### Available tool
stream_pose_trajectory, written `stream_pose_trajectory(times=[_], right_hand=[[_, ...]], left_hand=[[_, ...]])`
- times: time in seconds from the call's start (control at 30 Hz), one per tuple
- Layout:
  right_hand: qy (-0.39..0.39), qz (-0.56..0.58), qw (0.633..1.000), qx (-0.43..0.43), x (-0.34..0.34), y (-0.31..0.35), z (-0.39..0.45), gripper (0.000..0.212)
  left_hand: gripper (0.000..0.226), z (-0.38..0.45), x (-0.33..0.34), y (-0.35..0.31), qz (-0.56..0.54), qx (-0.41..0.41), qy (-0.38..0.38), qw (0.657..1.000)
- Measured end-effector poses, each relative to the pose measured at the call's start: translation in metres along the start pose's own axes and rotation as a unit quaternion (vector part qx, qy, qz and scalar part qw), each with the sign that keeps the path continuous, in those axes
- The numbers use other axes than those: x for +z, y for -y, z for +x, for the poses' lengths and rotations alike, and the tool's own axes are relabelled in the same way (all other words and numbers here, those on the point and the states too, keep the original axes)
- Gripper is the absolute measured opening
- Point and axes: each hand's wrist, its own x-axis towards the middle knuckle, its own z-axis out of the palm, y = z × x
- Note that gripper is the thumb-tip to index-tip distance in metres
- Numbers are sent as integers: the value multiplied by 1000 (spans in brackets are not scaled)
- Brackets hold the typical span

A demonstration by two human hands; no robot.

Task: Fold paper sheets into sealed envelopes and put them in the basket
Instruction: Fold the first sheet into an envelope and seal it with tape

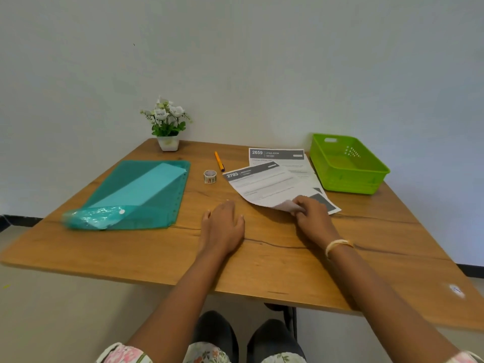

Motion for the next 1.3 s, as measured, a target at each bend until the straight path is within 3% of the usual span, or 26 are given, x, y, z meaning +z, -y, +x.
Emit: stream_pose_trajectory(times=[0.13,0.23,0.33,0.53,0.7,0.77,0.83,0.93,1.0,1.13,1.3], right_hand=[[36,83,996,-2,-25,-12,-35,39],[75,122,989,-26,-41,-21,-60,29],[84,80,993,-25,-59,-35,-70,27],[42,23,998,27,-75,-57,-66,41],[81,51,991,98,-85,-58,-55,53],[49,84,986,138,-89,-53,-54,43],[-40,69,980,180,-84,-43,-54,32],[-97,-68,985,124,-54,-11,-60,33],[-39,-90,994,57,-18,13,-67,30],[84,-147,985,-40,39,49,-76,52],[118,-190,973,-53,49,46,-73,61]], left_hand=[[32,-2,-12,-2,-113,-83,-73,987],[41,-3,-21,0,-171,-152,-100,968],[40,-8,-29,3,-201,-182,-106,957],[30,-25,-32,15,-75,-87,-17,993],[41,-38,-29,17,39,-7,40,998],[43,-41,-29,20,42,-9,49,998],[44,-43,-29,22,42,-10,49,998],[43,-44,-29,19,42,-2,37,998],[42,-45,-30,17,48,5,29,998],[42,-47,-29,16,58,2,16,998],[44,-47,-28,17,60,-6,11,998]])
